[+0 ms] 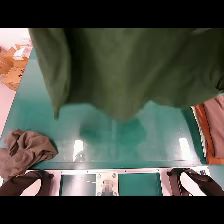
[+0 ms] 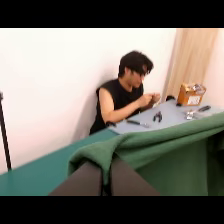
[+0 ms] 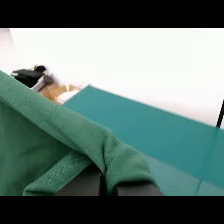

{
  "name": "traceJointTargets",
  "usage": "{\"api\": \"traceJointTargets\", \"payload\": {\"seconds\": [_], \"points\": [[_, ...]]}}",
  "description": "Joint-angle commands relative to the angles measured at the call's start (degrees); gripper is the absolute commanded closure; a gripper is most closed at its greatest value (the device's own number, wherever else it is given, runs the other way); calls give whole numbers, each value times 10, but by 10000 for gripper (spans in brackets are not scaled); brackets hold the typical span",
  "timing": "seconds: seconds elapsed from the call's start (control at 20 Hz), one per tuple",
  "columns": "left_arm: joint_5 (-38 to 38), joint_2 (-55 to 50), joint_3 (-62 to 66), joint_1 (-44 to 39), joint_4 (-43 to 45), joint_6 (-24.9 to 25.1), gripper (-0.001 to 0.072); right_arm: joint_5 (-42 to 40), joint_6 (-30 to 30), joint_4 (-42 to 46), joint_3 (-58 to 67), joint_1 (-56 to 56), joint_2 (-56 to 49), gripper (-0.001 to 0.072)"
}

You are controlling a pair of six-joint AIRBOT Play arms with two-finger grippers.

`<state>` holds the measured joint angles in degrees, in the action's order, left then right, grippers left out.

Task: Fold the shirts.

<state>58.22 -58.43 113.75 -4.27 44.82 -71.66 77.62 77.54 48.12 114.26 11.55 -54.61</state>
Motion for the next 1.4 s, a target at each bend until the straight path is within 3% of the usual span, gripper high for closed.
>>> {"api": "traceJointTargets", "payload": {"seconds": [0.0, 0.25, 0.4, 0.6, 0.65, 0.75, 0.8, 0.9, 1.1, 1.35], "points": [[-16, -42, -72, 0, 40, 2, 685, -3, -19, 19, -38, -2, -57, 692], [-26, -248, -146, 0, 39, 64, 685, -136, -72, 19, -199, -47, -198, 692], [-40, -412, -146, 0, 8, 73, 684, -234, -75, 18, -269, -73, -327, 691], [-72, -510, -147, 0, -37, 78, 684, -254, -75, -40, -273, -92, -477, 690], [-70, -511, -146, 0, -33, 89, 659, -253, -75, -57, -274, -91, -494, 680], [-39, -509, -127, 12, -17, 106, 80, -249, -75, -56, -270, -77, -495, 412], [0, -509, -103, 24, 0, 106, 46, -225, -75, -54, -256, -61, -491, 378], [102, -509, -40, 56, 26, 93, 46, -142, -60, -54, -223, -5, -477, 385], [276, -508, 48, 136, 75, -4, 47, 8, -41, -25, -236, 120, -427, 386], [379, -508, 2, 191, 86, -56, 48, 29, -33, 11, -426, 228, -339, 371]]}}
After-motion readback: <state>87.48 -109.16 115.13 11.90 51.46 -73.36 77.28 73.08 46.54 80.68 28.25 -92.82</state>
